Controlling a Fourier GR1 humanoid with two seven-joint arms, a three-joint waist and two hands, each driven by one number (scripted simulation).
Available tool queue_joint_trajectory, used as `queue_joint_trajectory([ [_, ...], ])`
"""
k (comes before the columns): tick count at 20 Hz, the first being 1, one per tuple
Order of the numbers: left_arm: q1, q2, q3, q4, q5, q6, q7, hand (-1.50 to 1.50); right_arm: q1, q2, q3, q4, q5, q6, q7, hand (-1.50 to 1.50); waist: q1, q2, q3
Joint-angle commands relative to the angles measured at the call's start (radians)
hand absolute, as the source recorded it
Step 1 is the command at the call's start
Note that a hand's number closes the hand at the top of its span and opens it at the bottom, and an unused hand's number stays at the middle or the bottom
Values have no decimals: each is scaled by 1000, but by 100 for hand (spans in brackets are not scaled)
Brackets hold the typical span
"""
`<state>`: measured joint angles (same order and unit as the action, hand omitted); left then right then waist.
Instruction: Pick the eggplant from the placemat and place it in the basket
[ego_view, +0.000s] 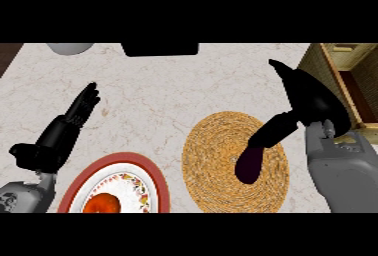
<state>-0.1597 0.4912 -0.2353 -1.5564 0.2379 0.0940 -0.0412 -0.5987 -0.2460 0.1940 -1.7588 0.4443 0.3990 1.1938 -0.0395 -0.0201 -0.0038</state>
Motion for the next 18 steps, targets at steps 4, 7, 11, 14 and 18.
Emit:
queue_joint_trajectory([
  [4,-15,-13,5,27,-15,-14,-16,0,87,-13,17,-150,-16,102,285,-150,5,10,2],
  [7,-8,3,23,-19,7,-34,14,0,101,-6,6,-164,10,80,289,-150,26,12,2],
  [11,-29,-29,10,-33,-22,-11,44,0,230,24,32,-179,100,-1,182,-150,30,16,4],
  [14,-24,-42,2,-6,-56,-18,9,0,282,58,68,-171,185,-36,139,-150,33,19,3],
  [18,-7,-42,27,-28,-41,-59,20,0,353,66,71,-158,270,-49,39,-150,39,18,4],
])
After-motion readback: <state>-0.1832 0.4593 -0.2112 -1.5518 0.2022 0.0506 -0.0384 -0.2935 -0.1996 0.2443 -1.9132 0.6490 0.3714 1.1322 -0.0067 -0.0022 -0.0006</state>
